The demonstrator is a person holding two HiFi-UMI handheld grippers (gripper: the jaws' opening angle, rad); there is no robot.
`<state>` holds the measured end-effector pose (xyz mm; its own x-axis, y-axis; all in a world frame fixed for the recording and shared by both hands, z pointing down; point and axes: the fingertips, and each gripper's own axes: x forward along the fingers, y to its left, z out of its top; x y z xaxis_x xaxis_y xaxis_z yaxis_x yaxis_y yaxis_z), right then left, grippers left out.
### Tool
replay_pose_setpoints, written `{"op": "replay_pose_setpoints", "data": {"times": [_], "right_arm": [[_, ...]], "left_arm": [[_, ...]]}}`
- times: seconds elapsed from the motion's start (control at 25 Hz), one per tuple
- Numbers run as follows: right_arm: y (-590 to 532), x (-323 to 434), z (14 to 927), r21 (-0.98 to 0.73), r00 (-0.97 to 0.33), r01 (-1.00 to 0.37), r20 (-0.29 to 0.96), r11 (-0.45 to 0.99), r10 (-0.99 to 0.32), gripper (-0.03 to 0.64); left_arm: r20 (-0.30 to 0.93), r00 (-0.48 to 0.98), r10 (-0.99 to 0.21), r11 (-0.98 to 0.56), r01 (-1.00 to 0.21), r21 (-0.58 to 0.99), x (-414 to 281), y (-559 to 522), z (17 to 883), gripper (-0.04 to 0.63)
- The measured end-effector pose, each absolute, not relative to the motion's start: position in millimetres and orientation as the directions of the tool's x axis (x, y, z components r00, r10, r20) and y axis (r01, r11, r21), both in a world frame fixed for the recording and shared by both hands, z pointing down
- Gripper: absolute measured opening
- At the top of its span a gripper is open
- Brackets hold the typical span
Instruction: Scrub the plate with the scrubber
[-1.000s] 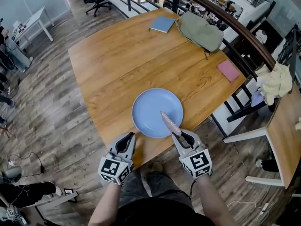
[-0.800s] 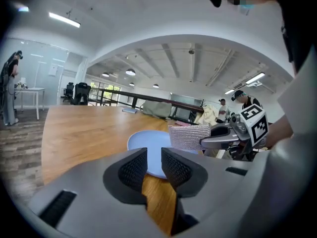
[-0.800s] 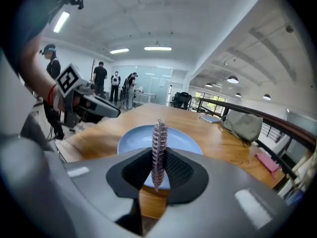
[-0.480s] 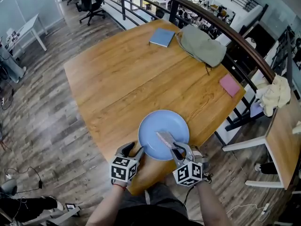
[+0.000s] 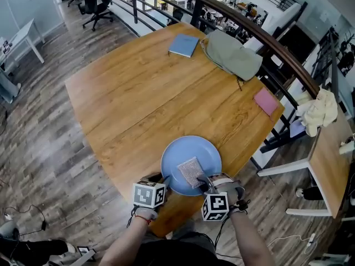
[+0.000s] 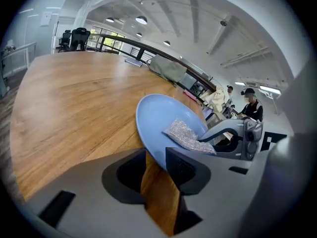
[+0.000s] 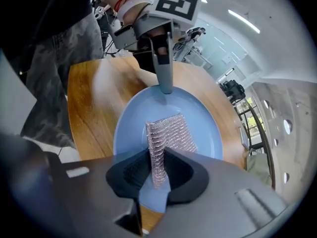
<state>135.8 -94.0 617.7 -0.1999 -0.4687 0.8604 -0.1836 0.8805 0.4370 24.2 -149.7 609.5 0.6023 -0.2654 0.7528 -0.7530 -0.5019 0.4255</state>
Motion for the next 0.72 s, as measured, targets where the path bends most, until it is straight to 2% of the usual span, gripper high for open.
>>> {"op": "replay_pose_setpoints", "data": {"times": [0.2,0.32,0.72], "right_arm": [[-87.1,122.1,618.1,0.372,-0.206,-0.102,0.900,0.923,-0.385,0.083],[-85.9,112.5,618.8,0.366,-0.209,-0.015,0.909,0.931,-0.361,0.083],[-122.0,95.4,621.4,0.414,-0.164,0.180,0.907,0.893,-0.387,0.084]], "left_arm": [[0.732,0.645,-0.217,-0.514,-0.714,0.476,24.9,-150.1,608.9,0.115],[0.747,0.633,-0.203,-0.560,-0.701,0.442,26.8,-149.2,607.0,0.115],[0.754,0.637,-0.159,-0.591,-0.674,0.444,23.0,-147.8,606.6,0.117]]}}
